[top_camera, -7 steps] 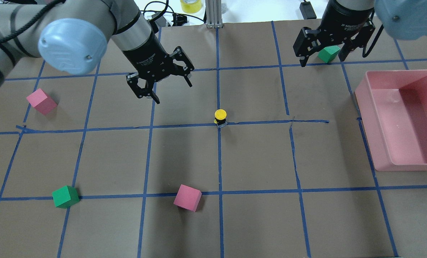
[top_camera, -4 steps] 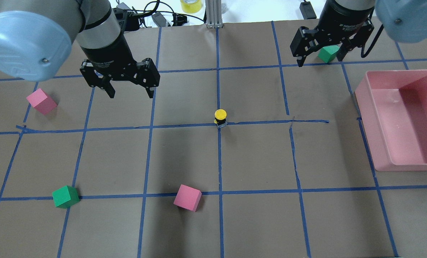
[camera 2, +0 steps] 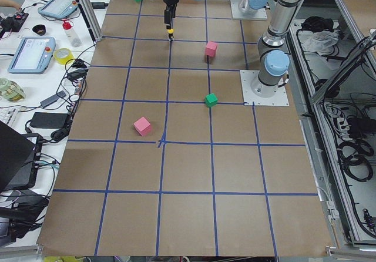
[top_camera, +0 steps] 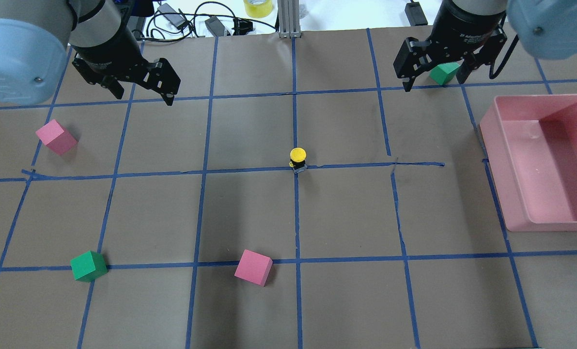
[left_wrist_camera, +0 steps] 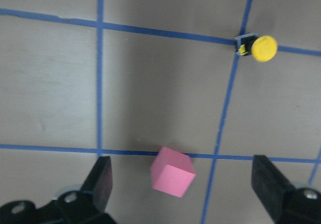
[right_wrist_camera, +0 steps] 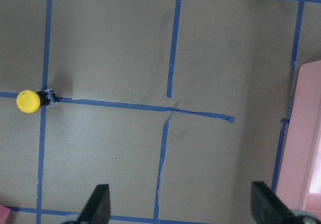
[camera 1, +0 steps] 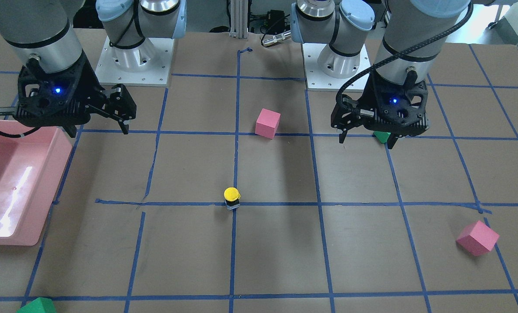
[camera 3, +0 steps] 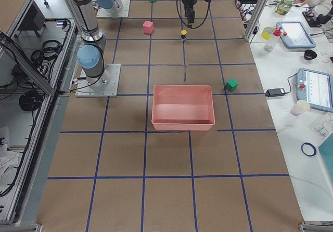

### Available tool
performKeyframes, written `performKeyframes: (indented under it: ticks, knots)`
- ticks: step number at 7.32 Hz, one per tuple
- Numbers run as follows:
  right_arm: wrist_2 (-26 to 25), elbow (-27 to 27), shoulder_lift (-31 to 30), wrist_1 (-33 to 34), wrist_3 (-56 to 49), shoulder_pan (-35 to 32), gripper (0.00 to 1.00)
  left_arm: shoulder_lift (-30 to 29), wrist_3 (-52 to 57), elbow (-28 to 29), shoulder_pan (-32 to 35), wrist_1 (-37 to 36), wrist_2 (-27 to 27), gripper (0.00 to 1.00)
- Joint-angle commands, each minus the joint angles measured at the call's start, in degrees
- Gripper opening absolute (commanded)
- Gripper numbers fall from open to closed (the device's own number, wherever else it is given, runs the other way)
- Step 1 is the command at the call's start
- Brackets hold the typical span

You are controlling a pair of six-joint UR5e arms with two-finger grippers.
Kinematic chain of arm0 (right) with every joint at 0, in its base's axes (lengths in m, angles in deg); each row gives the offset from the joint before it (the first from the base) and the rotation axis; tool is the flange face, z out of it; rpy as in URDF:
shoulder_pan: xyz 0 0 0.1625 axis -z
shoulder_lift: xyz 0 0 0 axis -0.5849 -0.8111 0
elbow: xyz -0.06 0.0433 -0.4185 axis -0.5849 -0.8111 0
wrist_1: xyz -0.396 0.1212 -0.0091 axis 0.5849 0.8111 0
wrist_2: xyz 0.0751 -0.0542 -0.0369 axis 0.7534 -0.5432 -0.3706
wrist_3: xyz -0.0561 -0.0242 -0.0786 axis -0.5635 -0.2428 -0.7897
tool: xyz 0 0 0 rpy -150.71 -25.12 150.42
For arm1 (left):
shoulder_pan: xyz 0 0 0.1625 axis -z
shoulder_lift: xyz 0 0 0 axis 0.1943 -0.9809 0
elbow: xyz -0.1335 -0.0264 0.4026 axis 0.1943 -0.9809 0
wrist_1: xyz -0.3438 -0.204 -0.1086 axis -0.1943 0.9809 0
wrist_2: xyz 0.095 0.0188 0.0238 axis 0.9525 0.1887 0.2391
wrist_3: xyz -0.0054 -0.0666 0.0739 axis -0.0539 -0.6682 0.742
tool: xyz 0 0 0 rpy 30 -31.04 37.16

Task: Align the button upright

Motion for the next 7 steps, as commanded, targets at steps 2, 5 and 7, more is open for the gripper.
performKeyframes:
  ticks: [2, 5, 7]
  knots:
    - [0.08, 0.13, 0.02, 0.35, 0.0, -0.01, 1.0, -0.01, -2.1, -0.62, 1.84, -1.15, -0.66, 1.0]
    - [-0.36, 0.13, 0.1, 0.7, -0.18, -0.01, 1.0, 5.78, -2.28, -3.95, 2.73, 1.39, -1.45, 1.0]
    - [-0.45, 0.13, 0.1, 0.71, -0.18, -0.01, 1.0, 5.19, -2.36, -2.49, 1.95, 6.63, -1.62, 1.0]
